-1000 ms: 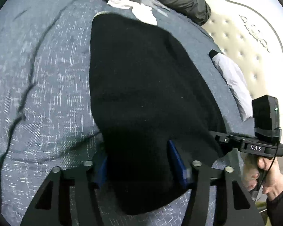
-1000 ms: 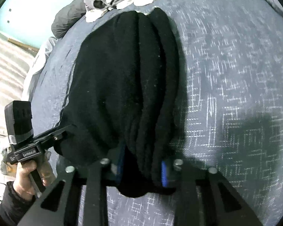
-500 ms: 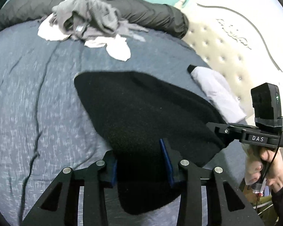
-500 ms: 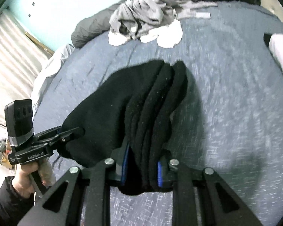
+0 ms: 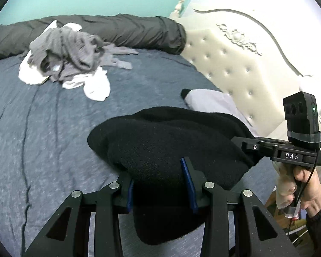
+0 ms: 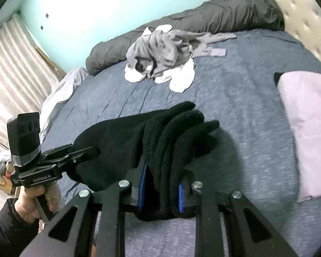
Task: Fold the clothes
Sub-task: 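Lift the folded sweatshirt with both grippers and carry it toward the headboard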
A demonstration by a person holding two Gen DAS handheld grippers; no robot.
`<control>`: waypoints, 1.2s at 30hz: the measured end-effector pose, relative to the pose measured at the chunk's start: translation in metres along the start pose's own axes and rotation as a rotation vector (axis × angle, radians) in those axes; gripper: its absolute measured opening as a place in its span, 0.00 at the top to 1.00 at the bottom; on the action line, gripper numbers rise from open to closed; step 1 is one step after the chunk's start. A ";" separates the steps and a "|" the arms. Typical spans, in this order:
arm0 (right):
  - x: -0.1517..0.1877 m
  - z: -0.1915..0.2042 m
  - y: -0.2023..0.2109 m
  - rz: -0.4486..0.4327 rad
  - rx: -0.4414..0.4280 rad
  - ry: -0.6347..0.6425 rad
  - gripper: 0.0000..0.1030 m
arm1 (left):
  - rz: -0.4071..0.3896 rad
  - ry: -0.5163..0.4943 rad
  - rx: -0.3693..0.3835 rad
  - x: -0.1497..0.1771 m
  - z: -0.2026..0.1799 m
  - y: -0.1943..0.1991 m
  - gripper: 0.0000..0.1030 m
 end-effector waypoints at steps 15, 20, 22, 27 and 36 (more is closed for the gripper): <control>-0.061 -0.068 0.094 -0.102 0.065 0.019 0.78 | -0.047 -0.089 0.056 -0.096 -0.102 -0.034 0.60; -0.090 -0.107 0.124 -0.138 0.105 0.023 0.78 | -0.068 -0.132 0.068 -0.136 -0.142 -0.063 0.60; -0.102 -0.126 0.137 -0.153 0.125 0.026 0.78 | -0.077 -0.144 0.077 -0.151 -0.160 -0.077 0.60; -0.134 -0.172 0.167 -0.192 0.180 0.040 0.78 | -0.101 -0.161 0.101 -0.187 -0.202 -0.113 0.60; -0.161 -0.256 0.185 -0.221 0.273 0.085 0.78 | -0.127 -0.146 0.105 -0.207 -0.251 -0.190 0.60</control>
Point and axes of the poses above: each gripper's, at about its wrist camera, not at the fingertips, and y roughly against the way its jaws point, z to its left, x to its underside, the point moved 7 cm from there along -y, roughly the way its jaws point, and after that the axes turned 3 degrees about -x, right-handed, at the moved point
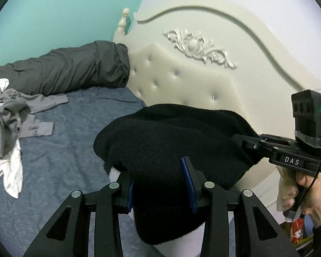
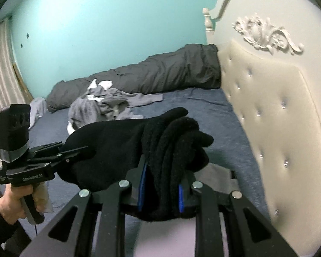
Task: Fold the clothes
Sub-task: 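Lift the folded sweatshirt with both grippers and carry it toward the headboard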
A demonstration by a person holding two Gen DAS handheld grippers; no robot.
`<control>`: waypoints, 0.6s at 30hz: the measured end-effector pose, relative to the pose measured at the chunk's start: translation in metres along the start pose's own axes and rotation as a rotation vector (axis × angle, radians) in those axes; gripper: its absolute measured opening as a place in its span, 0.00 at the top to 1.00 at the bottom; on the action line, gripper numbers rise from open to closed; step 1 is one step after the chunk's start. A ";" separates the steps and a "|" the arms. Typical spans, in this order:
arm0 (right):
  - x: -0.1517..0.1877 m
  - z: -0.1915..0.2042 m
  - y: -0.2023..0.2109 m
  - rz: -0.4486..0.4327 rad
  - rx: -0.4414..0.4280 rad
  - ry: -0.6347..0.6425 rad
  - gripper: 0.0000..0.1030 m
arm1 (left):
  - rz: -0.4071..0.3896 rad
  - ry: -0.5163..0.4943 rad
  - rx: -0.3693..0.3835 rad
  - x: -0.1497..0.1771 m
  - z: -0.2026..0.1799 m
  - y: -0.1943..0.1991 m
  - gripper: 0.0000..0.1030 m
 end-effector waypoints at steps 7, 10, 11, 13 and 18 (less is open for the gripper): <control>0.075 -0.065 -0.041 0.108 0.044 -0.077 0.78 | 0.131 0.033 0.021 0.077 -0.017 -0.077 0.60; 0.115 -0.082 -0.048 0.157 0.043 -0.120 0.78 | 0.187 0.034 0.038 0.111 -0.025 -0.092 0.60; 0.125 -0.087 -0.049 0.164 0.038 -0.141 0.78 | 0.201 0.031 0.042 0.119 -0.027 -0.094 0.60; 0.142 -0.095 -0.049 0.189 0.031 -0.178 0.78 | 0.227 0.035 0.049 0.135 -0.031 -0.096 0.60; 0.165 -0.098 -0.046 0.242 0.011 -0.216 0.79 | 0.266 0.070 0.063 0.160 -0.032 -0.094 0.60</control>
Point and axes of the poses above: each gripper's, at about its wrist camera, not at the fingertips, and y roughly against the way its jaws point, z to its left, x to its underside, the point moved 7 cm from there along -y, roughly the way its jaws point, and after that the axes turned 3 degrees about -x, right-handed, at the moved point
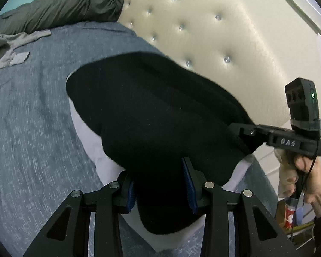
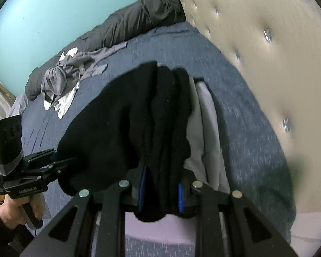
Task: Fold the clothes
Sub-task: 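Lift the folded sweatshirt with both grippers and carry it toward the headboard, then lower the folded sweatshirt onto the white pillow with both grippers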
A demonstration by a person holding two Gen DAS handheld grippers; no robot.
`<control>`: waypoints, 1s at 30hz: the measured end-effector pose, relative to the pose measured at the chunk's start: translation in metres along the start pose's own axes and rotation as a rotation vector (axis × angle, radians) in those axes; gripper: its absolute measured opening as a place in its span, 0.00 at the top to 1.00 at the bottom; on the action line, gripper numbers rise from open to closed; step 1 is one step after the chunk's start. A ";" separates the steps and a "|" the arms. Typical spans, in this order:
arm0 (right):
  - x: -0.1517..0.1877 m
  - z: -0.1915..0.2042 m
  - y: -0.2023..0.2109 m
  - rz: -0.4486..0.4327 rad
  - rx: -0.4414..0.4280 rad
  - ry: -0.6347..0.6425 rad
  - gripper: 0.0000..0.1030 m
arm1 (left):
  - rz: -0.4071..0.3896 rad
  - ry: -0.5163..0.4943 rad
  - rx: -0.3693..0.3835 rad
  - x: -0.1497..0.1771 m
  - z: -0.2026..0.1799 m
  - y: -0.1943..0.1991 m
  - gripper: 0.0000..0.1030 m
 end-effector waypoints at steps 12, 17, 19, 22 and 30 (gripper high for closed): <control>0.012 0.003 0.015 0.031 -0.064 -0.057 0.79 | 0.055 0.041 0.047 0.016 -0.001 0.011 0.60; 0.032 -0.005 0.007 0.045 -0.072 -0.109 0.77 | 0.084 0.051 0.055 0.034 0.001 0.008 0.60; 0.033 -0.009 0.008 0.032 -0.039 -0.120 0.71 | 0.079 0.053 0.051 0.031 0.001 0.012 0.58; 0.027 -0.012 0.020 -0.011 0.000 -0.131 0.64 | 0.061 0.026 0.019 0.025 -0.001 0.028 0.58; -0.008 0.007 0.067 -0.221 0.023 -0.095 0.64 | -0.057 -0.081 -0.081 -0.001 -0.003 0.067 0.58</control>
Point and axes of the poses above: each gripper's, at about its wrist camera, not at the fingertips, and y roughly against the way its jaws point, z to its left, x to its underside, the point moved 7 cm from there along -y, roughly the way its jaws point, and after that the axes turned 3 degrees about -x, right-handed, at the moved point
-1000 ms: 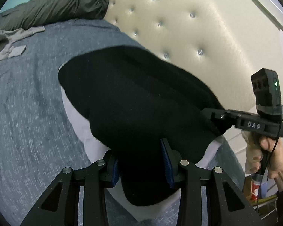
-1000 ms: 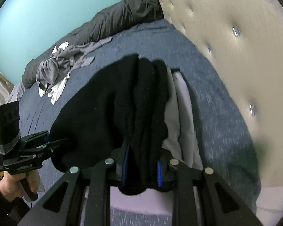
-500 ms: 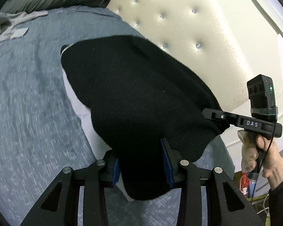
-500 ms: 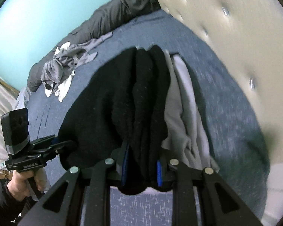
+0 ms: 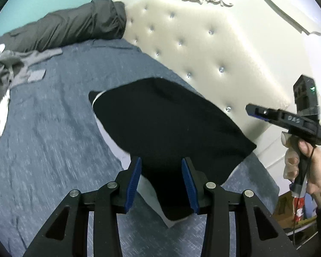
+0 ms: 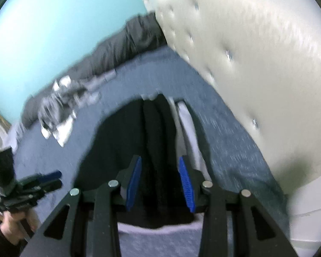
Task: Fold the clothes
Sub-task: 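Lower the folded sweatshirt onto the white pillow with both grippers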
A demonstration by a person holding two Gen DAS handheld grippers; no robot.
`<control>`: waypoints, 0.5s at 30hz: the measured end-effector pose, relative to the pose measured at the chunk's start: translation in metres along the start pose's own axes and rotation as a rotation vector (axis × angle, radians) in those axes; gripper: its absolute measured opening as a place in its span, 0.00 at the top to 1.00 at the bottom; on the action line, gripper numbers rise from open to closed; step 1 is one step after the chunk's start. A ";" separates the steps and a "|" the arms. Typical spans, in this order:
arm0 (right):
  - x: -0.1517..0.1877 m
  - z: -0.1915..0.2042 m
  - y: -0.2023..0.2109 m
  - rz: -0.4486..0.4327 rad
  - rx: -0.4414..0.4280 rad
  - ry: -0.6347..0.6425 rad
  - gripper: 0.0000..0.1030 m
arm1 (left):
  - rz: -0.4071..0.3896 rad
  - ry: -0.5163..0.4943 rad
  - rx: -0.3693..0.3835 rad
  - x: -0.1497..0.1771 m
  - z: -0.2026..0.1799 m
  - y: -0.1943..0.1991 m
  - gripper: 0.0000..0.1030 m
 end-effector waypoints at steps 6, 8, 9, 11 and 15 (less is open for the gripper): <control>0.016 0.032 -0.031 0.093 -0.014 0.153 0.89 | 0.042 -0.083 -0.003 0.005 -0.024 -0.027 0.58; 0.026 0.020 -0.046 0.129 0.019 0.124 0.95 | 0.064 -0.090 -0.014 0.013 -0.025 -0.039 0.58; 0.030 0.012 -0.051 0.136 0.032 0.102 0.96 | 0.068 -0.099 -0.020 0.018 -0.025 -0.043 0.58; 0.037 -0.004 -0.058 0.136 0.049 0.053 1.00 | 0.074 -0.116 -0.032 0.027 -0.025 -0.051 0.59; 0.050 -0.023 -0.072 0.136 0.053 -0.021 1.00 | 0.079 -0.151 -0.043 0.041 -0.026 -0.059 0.59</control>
Point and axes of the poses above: each gripper's, at about its wrist camera, not at the fingertips, and y roughly against the way its jaws point, z to its left, x to its underside, the point moved 7 cm from there along -y, roughly the way its jaws point, and after that the axes turned 3 degrees about -x, right-handed, at the moved point
